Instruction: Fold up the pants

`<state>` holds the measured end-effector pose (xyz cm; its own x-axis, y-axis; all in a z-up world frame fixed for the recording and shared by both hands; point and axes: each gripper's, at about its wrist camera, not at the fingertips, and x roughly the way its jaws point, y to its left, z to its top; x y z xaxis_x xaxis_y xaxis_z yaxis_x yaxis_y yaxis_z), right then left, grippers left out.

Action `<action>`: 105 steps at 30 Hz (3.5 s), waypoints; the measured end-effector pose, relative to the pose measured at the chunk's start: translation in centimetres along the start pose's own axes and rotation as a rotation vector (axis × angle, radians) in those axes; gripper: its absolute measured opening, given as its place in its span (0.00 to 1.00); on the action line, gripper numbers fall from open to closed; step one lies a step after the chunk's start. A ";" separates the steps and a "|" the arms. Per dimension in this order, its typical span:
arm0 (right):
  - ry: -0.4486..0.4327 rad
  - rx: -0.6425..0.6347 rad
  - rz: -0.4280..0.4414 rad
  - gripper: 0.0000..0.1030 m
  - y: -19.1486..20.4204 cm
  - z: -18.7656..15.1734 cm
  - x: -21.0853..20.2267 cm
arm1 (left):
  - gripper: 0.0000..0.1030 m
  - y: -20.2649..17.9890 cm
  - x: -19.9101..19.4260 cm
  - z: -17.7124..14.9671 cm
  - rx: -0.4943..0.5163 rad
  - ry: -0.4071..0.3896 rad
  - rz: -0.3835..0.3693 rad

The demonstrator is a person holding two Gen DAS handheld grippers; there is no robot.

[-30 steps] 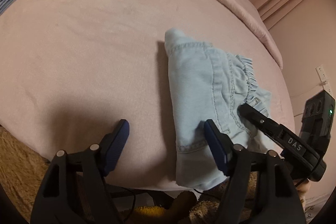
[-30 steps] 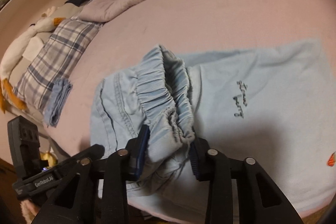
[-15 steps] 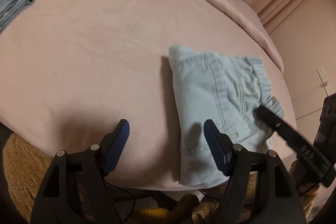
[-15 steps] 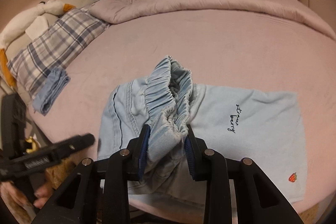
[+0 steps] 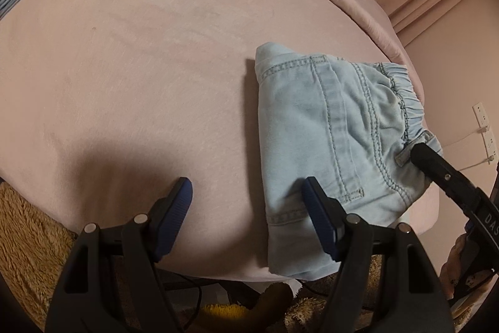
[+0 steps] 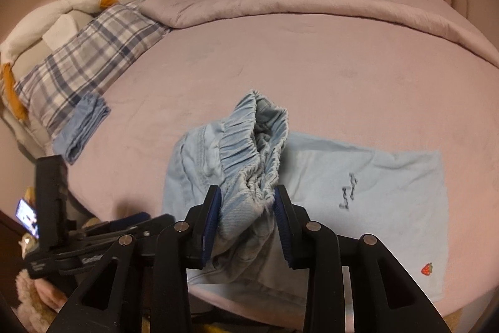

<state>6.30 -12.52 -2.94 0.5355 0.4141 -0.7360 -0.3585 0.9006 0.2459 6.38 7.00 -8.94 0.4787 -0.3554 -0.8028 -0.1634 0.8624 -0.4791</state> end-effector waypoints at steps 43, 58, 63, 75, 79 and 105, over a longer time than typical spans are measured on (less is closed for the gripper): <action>-0.138 0.515 -0.221 0.24 -17.1 -7.9 -4.4 | 0.39 -10.0 10.0 5.7 0.196 0.170 -0.078; -0.137 0.540 -0.202 0.24 -17.8 -8.1 -4.4 | 0.41 -8.9 6.7 -0.5 0.287 0.191 -0.093; -0.135 0.538 -0.197 0.24 -18.0 -8.1 -4.5 | 0.41 -8.9 6.4 -2.2 0.286 0.223 -0.132; -0.139 0.520 -0.174 0.24 -18.2 -8.6 -6.3 | 0.41 -9.5 6.8 -3.4 0.281 0.250 -0.140; -0.105 0.532 -0.172 0.24 -18.8 -9.1 -5.3 | 0.41 -9.9 7.1 -3.3 0.273 0.254 -0.141; -0.083 0.591 0.023 0.40 -23.5 -3.2 -1.7 | 0.43 -10.9 13.6 9.8 0.118 0.187 -0.189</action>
<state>11.39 -34.77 -9.47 0.5994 0.4216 -0.6804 0.1033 0.8022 0.5881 23.11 -3.77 -11.18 0.3217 -0.5647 -0.7600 0.0199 0.8065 -0.5909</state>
